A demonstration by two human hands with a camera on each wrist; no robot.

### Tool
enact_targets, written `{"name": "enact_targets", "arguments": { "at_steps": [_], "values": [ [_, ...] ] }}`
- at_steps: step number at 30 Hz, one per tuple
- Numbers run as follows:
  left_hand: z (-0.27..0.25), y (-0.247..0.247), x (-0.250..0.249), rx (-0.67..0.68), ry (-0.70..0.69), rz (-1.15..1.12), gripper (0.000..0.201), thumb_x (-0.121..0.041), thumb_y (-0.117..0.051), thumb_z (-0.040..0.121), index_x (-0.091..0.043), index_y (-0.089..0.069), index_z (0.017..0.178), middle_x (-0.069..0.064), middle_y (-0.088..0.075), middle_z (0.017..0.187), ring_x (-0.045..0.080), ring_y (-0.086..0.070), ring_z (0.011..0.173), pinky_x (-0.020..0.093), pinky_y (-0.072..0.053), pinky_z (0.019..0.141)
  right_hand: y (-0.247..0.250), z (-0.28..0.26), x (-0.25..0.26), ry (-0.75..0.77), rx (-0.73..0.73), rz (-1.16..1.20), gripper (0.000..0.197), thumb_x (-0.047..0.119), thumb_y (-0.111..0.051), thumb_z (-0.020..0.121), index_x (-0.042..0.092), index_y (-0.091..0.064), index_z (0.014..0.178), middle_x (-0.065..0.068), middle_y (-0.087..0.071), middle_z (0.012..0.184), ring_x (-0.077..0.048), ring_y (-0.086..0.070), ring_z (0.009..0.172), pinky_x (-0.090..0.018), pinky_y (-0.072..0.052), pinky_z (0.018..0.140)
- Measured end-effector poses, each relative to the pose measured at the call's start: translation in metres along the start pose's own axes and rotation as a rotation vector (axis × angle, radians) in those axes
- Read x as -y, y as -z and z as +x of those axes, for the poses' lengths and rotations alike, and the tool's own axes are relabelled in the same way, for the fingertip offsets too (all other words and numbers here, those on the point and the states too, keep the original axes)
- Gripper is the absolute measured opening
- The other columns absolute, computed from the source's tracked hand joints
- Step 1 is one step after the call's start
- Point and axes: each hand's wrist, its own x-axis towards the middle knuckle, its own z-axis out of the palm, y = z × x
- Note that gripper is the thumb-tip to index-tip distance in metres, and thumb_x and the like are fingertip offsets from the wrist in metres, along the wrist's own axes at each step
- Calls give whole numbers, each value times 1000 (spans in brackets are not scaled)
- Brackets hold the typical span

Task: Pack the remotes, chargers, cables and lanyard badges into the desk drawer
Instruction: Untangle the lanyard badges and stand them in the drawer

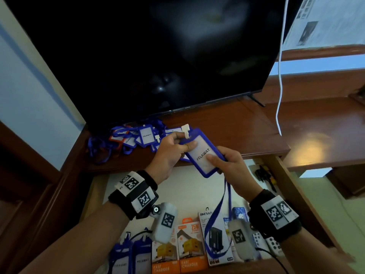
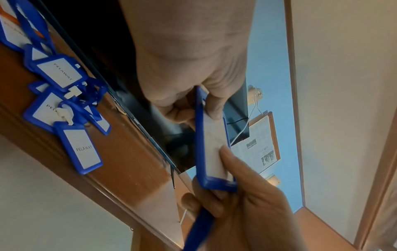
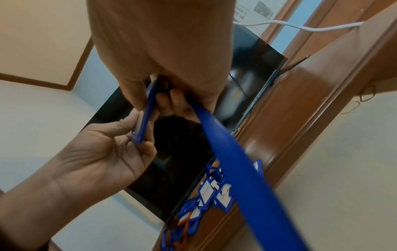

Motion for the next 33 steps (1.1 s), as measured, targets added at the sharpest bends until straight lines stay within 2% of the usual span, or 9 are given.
{"name": "enact_targets", "arguments": {
  "at_steps": [3, 6, 12, 17, 21, 24, 26, 30, 33],
  "values": [
    [5, 15, -6, 97, 59, 78, 42, -10, -75, 77, -14, -54, 112, 8, -68, 106, 22, -65, 95, 27, -51, 69, 6, -1, 4, -13, 44, -33, 18, 9, -56, 93, 10, -59, 75, 9, -56, 59, -1, -49, 51, -13, -37, 50],
    [10, 31, -16, 296, 91, 223, 55, -3, -76, 74, -21, -52, 121, 12, -67, 107, 22, -66, 98, 35, -57, 83, 11, -2, 5, -80, 118, -75, 20, 15, -56, 93, 15, -60, 73, 6, -58, 61, -7, -49, 53, -17, -36, 51],
    [8, 44, -28, 531, -5, 717, 27, -19, -77, 78, -21, -67, 103, -5, -71, 95, 0, -65, 80, 14, -49, 71, 9, -2, 5, -156, 123, -101, 23, 18, -61, 91, 19, -61, 68, 3, -65, 63, -14, -56, 55, -22, -43, 49],
    [5, 47, -18, 541, 20, 689, 20, -17, -76, 78, -23, -69, 95, -5, -72, 98, 6, -66, 90, 18, -51, 77, 4, -3, 2, -171, 77, -5, 20, 7, -59, 90, 8, -56, 71, 8, -64, 55, -1, -58, 48, -11, -41, 45],
    [4, 49, -11, 478, 37, 673, 20, -18, -76, 78, -19, -72, 98, -11, -70, 96, 0, -64, 91, 12, -49, 72, -3, -2, -4, -194, -6, 42, 15, 11, -63, 88, 7, -58, 74, 3, -69, 64, -6, -65, 56, -14, -45, 48],
    [3, 50, -3, 455, 77, 648, 22, -16, -76, 78, -9, -74, 98, -1, -73, 97, 9, -69, 88, 13, -51, 67, -8, -2, -9, -196, -61, 72, 12, 14, -66, 85, 8, -60, 76, -2, -71, 73, -14, -69, 66, -18, -51, 54],
    [0, 51, 2, 460, 107, 627, 19, -16, -74, 80, -6, -73, 95, 4, -74, 96, 16, -71, 84, 14, -52, 65, -10, -3, -11, -198, -78, 82, 12, 16, -67, 84, 9, -61, 77, -4, -71, 76, -16, -70, 68, -20, -51, 55],
    [-7, 54, 9, 429, 166, 590, 17, -20, -70, 84, -5, -70, 92, 1, -74, 81, 8, -66, 58, 11, -43, 54, -16, -3, -18, -252, -91, 86, 15, 20, -67, 85, 6, -63, 88, -6, -72, 81, -17, -70, 69, -22, -52, 56],
    [-9, 53, 12, 347, 163, 543, 21, -16, -70, 84, 1, -69, 95, 8, -72, 84, 8, -63, 51, 12, -44, 52, -18, -4, -21, -295, -81, 47, 23, 27, -66, 86, 6, -64, 95, 0, -72, 75, -11, -67, 60, -20, -49, 52]
  ]
}}
